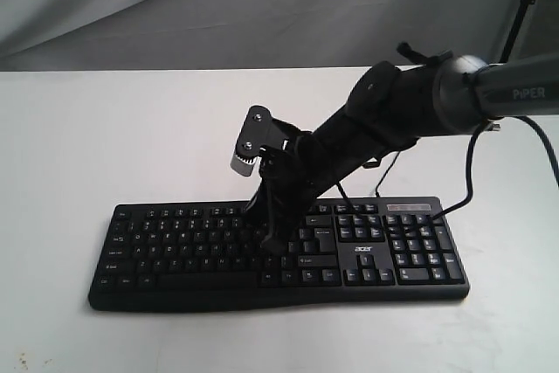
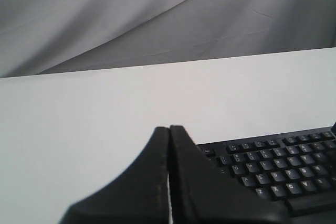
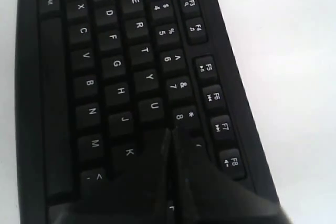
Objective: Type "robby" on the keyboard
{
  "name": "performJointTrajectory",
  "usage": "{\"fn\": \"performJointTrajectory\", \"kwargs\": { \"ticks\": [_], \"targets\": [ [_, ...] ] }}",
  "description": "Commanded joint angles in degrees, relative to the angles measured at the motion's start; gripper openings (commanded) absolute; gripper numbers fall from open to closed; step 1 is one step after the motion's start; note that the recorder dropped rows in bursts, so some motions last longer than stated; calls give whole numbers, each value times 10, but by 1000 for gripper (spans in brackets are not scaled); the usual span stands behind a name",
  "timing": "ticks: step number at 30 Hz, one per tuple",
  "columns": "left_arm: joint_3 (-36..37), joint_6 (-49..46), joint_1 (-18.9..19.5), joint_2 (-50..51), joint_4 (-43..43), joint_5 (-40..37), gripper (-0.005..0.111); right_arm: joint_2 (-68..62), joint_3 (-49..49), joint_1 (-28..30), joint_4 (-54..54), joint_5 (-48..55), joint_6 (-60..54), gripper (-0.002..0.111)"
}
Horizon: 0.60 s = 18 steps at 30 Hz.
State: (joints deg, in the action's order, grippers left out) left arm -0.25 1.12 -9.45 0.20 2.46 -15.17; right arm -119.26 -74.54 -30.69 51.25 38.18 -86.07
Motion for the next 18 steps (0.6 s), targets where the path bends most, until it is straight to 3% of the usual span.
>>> {"fn": "performJointTrajectory", "kwargs": {
  "ticks": [1,18],
  "targets": [
    [2,2,-4,-2,3,3,0,4,21,2,9,-31,-18,0],
    [2,2,-4,-2,3,3,0,-3,21,2,32,-11,-34,0]
  ]
}}
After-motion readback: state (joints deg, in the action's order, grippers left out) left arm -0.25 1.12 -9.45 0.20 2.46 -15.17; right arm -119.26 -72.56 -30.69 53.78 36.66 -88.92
